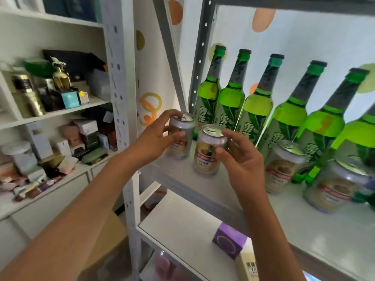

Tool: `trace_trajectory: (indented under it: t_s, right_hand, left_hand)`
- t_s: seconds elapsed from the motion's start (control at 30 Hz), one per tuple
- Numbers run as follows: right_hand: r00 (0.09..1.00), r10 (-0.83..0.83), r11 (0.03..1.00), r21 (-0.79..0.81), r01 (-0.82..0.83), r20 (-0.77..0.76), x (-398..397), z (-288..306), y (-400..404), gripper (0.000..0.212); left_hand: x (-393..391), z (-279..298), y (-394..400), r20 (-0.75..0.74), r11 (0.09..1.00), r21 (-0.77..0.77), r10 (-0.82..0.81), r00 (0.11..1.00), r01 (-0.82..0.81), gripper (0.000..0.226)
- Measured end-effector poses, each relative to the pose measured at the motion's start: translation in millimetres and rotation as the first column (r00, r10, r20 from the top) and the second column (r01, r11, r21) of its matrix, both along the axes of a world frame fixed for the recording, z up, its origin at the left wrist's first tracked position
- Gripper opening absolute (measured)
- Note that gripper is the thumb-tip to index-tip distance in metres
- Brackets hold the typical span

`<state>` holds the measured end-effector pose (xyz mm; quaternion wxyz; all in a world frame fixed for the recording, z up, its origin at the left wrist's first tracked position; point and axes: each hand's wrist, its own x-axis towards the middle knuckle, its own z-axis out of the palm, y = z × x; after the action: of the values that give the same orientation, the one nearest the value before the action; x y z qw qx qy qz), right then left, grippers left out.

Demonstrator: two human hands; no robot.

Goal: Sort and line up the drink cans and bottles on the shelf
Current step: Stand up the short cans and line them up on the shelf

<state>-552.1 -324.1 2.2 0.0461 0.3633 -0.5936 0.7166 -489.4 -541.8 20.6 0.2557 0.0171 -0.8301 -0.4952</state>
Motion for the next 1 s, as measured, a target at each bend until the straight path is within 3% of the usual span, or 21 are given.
trace_trajectory:
  t_s: [0.2, 0.5, 0.6, 0.83, 1.0]
  right_hand:
    - [1.000, -0.019, 0.999, 0.049, 0.020, -0.010, 5, 3, -8, 0.028]
    - [0.966, -0.212, 0.920, 0.304, 0.248, -0.147, 12, 21, -7, 0.038]
    - [0.941, -0.296, 0.908, 0.258, 0.330, -0.162, 21, 22, -4, 0.038]
    - [0.869, -0.485, 0.865, 0.093, 0.493, -0.097, 59, 5, 8, 0.038]
    - [0.830, -0.556, 0.830, 0.018, 0.557, -0.035, 88, 3, 33, 0.039]
  left_hand:
    - [-5, 3, -4, -0.047, 0.999, 0.008, 0.033, 0.998, -0.033, 0.028]
    - [8, 10, 2, -0.059, 0.980, -0.187, 0.062, 0.996, -0.072, 0.035]
    - [12, 3, 10, -0.088, 0.969, -0.243, 0.019, 0.996, -0.039, 0.035]
    - [30, -18, 34, -0.231, 0.999, 0.016, 0.052, 0.972, -0.049, 0.035]
    - [46, -19, 52, -0.258, 0.998, 0.054, -0.024, 0.966, 0.039, 0.036]
